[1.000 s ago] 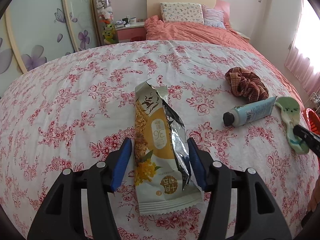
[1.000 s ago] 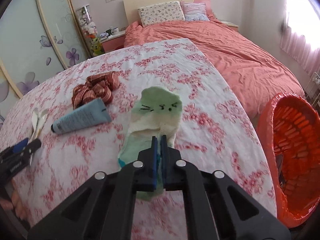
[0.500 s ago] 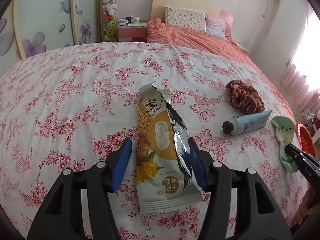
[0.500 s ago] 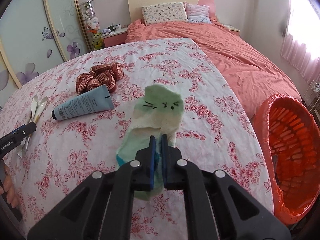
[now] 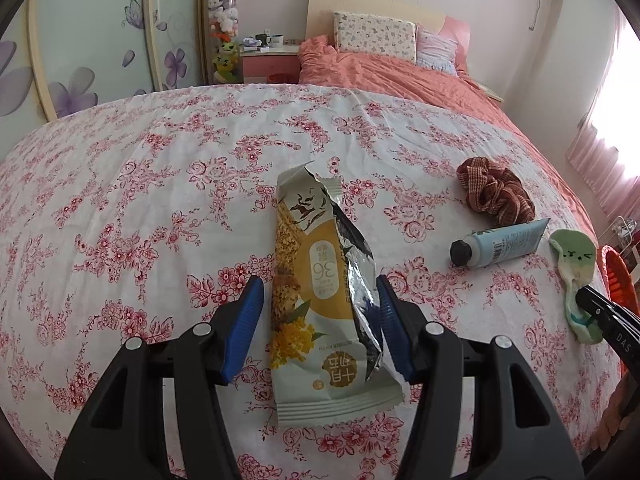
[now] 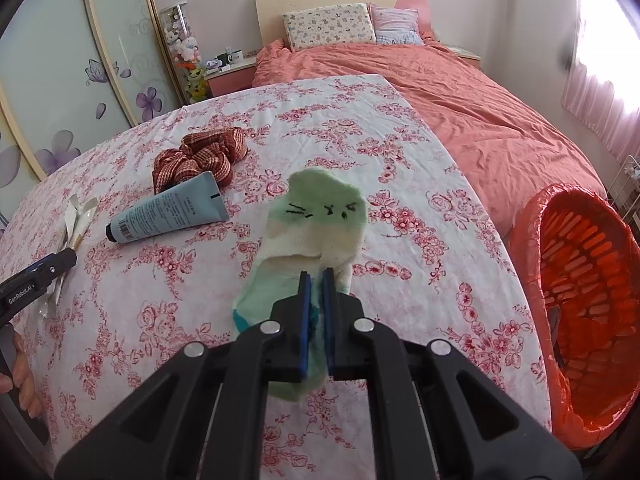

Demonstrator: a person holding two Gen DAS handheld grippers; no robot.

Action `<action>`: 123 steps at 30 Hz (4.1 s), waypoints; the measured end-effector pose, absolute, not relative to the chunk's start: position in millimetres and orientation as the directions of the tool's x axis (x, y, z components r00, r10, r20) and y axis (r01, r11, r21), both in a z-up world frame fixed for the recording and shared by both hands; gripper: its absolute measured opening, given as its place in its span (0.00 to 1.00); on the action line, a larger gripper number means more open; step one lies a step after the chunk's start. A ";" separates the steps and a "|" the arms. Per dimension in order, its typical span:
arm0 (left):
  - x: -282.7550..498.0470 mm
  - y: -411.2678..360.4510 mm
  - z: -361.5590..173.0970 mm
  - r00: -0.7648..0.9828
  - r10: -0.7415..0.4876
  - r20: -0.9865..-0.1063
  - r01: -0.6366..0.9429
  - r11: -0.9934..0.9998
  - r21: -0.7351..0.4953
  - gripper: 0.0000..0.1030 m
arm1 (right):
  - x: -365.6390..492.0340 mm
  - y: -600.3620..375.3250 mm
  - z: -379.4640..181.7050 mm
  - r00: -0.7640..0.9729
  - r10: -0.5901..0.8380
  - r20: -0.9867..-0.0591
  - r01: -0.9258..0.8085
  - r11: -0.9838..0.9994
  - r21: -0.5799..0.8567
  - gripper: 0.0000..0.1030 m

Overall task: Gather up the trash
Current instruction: 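Lift the snack wrapper with the left gripper while the right lifts the green sock, then carry the wrapper and sock over the orange basket and open both grippers, then grasp the blue lotion tube with the left gripper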

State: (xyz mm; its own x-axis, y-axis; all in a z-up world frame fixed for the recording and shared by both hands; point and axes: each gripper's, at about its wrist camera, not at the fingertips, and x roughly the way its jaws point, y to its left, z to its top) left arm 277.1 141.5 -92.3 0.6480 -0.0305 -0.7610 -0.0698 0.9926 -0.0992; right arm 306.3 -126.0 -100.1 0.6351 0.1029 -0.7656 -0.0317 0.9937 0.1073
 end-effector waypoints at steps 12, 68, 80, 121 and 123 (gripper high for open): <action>270.8 140.7 -77.2 0.664 -0.012 -0.747 -0.048 0.997 -0.059 0.36 | 293.2 -142.1 -80.6 0.672 0.207 -0.711 -0.068 0.973 0.219 0.04; 231.3 -235.4 -15.3 0.501 -0.558 -0.662 0.630 0.759 -0.164 0.37 | 193.1 -423.6 0.5 0.856 -0.009 -0.517 0.218 0.913 0.344 0.04; 231.7 -252.0 -35.5 0.464 -0.528 -0.711 0.625 0.764 -0.160 0.41 | 202.2 -444.6 -30.6 0.837 0.021 -0.548 0.236 0.889 0.393 0.05; 307.5 36.8 -83.6 0.632 -0.022 -0.774 0.064 0.998 0.024 0.72 | 248.3 -240.5 -73.7 0.718 0.111 -0.687 0.029 0.982 0.188 0.54; 307.2 35.3 -84.5 0.638 -0.031 -0.769 0.081 0.996 0.027 0.72 | 251.3 -228.8 -74.6 0.714 0.121 -0.690 0.013 0.982 0.186 0.55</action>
State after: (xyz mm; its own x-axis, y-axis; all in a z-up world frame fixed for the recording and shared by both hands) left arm 307.2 35.3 -84.5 0.6380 -0.0310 -0.7694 0.0811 0.9963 0.0271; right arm 251.3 -228.8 -74.6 0.7136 0.1214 -0.6900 0.0132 0.9824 0.1864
